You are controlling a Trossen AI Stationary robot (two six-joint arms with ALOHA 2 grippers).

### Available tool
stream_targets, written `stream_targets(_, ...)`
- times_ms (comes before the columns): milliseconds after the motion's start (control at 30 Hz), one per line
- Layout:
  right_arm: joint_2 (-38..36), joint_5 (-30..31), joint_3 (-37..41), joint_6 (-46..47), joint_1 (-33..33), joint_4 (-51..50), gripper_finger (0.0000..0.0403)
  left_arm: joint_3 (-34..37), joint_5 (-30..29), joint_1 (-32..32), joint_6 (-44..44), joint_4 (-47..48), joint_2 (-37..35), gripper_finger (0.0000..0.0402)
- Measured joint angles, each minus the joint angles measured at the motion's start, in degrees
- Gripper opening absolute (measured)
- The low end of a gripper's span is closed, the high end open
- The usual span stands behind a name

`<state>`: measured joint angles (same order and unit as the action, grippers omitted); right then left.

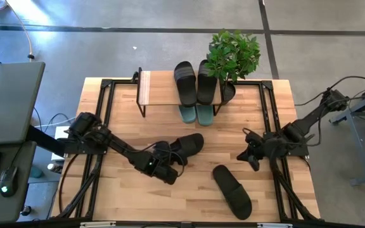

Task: Pick and place slides into the shelf
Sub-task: Move the black slipper to the center of the table

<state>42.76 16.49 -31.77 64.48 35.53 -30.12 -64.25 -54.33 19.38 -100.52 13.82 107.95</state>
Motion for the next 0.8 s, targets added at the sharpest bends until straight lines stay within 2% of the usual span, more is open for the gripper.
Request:
stream_targets(100,2.8,2.1,0.0,-0.4,0.0,0.0,0.003,0.0,-0.7,1.0,2.5,0.6,-1.4,0.0141)
stream_targets(300,11.9,10.2,0.0,-0.4,-1.4,3.0,0.003,0.0,0.2,2.5,8.5,1.3,-6.1,0.0126)
stream_targets(500,26.7,10.0,0.0,-2.9,-7.2,15.8,0.0026,0.0,2.8,2.9,23.4,1.2,-13.2,0.0108)
stream_targets(633,36.4,8.8,0.0,-5.3,-12.0,27.3,0.0006,0.0,5.3,2.9,34.9,1.0,-19.0,0.0093)
stream_targets(800,44.2,6.9,0.0,-5.0,-16.2,35.9,0.0002,0.0,13.0,2.9,48.8,1.4,-25.8,0.0075)
